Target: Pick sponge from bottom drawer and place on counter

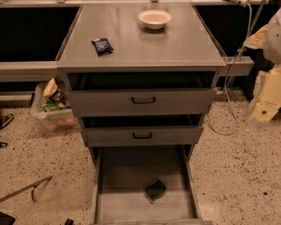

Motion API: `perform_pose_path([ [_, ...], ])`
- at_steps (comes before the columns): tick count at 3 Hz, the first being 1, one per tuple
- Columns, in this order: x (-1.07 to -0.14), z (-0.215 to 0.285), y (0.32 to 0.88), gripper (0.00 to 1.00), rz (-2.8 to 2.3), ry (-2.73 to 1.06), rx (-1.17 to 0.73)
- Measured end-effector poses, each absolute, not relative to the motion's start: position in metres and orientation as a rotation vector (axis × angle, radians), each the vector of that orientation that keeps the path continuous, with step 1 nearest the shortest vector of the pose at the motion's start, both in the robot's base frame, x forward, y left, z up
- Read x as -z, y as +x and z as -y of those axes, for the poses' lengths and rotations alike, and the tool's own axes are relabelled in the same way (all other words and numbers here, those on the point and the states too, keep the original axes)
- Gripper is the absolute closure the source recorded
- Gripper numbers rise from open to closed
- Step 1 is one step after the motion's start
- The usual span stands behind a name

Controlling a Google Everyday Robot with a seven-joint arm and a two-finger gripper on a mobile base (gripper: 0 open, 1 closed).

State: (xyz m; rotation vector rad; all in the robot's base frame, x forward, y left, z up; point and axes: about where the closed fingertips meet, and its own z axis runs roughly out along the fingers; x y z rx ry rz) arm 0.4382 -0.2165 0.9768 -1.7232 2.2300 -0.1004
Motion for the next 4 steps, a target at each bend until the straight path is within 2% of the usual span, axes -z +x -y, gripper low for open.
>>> perform_pose_path([
  [2,-0.954,0.211,0.443,0.0,-2.216,-1.697,0.031],
  [4,-0.828,0.2,0.452,0.0,-2.218,-1.635,-0.121],
])
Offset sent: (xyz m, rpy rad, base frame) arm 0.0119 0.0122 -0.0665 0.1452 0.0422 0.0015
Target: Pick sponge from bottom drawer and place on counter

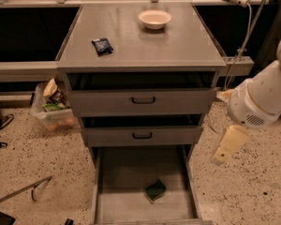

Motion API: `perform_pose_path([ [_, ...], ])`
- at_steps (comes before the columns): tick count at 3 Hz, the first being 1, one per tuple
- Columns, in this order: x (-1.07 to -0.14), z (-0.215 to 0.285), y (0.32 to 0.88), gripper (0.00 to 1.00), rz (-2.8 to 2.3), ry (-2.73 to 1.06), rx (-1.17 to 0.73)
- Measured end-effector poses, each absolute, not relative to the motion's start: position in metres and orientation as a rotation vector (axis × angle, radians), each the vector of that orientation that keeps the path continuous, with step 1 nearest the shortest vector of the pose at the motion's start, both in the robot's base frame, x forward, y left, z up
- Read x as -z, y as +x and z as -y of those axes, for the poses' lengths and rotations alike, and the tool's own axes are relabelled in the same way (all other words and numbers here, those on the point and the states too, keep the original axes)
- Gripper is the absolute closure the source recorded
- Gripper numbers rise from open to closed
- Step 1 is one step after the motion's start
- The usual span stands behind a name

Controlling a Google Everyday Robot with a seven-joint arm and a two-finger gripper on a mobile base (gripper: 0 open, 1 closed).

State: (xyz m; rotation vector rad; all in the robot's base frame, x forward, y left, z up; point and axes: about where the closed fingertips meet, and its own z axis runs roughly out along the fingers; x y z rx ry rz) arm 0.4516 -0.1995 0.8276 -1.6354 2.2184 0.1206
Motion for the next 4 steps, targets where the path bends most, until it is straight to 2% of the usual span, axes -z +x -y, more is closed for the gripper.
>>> perform_pose_path([
  [2,-0.711,0.219,0.426,0.0,-2.335,-1.478,-0.33],
  [4,-0.688,0.214,0.423,0.0,-2.315,-1.485,-0.337],
])
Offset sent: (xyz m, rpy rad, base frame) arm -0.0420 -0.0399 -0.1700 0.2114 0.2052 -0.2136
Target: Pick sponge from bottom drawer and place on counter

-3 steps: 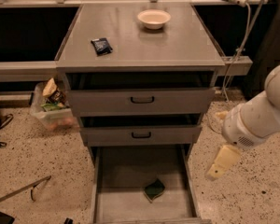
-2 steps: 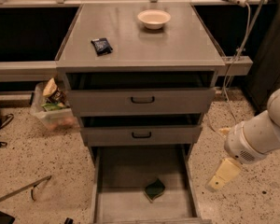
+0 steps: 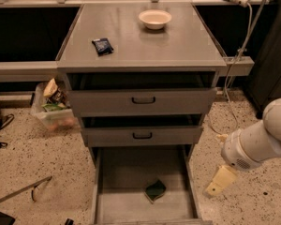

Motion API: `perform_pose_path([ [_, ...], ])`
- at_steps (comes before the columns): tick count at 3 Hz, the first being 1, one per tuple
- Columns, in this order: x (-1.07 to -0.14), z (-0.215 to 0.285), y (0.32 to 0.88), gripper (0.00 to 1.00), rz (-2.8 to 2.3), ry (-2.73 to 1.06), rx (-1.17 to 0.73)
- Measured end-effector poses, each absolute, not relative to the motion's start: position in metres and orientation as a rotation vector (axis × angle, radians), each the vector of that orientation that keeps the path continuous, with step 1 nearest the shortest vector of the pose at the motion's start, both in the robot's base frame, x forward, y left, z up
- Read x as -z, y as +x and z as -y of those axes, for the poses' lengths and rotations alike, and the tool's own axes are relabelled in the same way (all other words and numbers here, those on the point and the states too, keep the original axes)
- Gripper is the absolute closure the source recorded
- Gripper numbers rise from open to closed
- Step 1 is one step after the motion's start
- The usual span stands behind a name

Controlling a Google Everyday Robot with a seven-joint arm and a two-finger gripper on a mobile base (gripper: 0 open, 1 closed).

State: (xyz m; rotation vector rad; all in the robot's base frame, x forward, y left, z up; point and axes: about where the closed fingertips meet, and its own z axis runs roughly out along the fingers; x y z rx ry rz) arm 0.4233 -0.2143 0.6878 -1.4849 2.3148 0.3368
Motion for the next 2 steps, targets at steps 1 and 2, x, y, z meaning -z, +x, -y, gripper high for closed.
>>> perform_pose_path([
  [1,-0.634,0.205,0.425,0.0,-2.279,-1.475,-0.384],
  [2,-0.572,0.188,0.432,0.0,-2.238,-1.44,-0.437],
])
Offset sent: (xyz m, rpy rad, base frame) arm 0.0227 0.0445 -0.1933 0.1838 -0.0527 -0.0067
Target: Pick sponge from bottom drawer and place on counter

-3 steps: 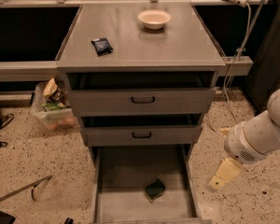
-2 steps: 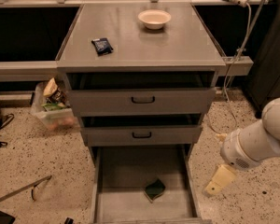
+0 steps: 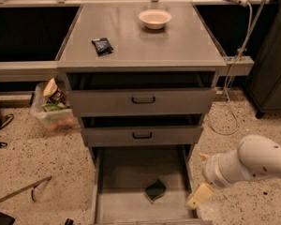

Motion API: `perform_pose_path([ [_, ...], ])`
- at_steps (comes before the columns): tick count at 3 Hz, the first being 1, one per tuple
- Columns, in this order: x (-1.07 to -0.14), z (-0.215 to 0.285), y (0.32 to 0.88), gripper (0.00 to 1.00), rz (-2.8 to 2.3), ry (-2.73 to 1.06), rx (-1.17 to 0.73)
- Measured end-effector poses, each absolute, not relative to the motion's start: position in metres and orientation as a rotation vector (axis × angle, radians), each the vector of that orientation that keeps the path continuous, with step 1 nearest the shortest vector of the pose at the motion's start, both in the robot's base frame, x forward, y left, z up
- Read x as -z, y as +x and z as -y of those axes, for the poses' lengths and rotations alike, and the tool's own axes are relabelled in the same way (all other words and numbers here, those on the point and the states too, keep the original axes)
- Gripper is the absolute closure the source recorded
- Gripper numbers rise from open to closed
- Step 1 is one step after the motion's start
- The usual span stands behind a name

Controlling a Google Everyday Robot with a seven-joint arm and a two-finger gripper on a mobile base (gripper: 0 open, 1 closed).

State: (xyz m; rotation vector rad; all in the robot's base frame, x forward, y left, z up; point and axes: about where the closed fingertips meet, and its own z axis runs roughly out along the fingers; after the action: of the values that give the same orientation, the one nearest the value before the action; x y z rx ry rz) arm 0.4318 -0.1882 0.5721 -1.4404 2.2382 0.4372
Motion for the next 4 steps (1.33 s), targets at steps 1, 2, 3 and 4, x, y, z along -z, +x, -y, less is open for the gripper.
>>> perform_pose_path([
  [1,-0.489,0.176,0.441,0.0,-2.248,-1.387,-0.49],
  [2,-0.483,0.172,0.439,0.0,-2.238,-1.393,-0.5],
  [3,-0.463,0.15,0.464,0.0,-2.122,-1.495,-0.494],
  [4,-0.432,0.138,0.508,0.0,-2.029,-1.564,-0.43],
])
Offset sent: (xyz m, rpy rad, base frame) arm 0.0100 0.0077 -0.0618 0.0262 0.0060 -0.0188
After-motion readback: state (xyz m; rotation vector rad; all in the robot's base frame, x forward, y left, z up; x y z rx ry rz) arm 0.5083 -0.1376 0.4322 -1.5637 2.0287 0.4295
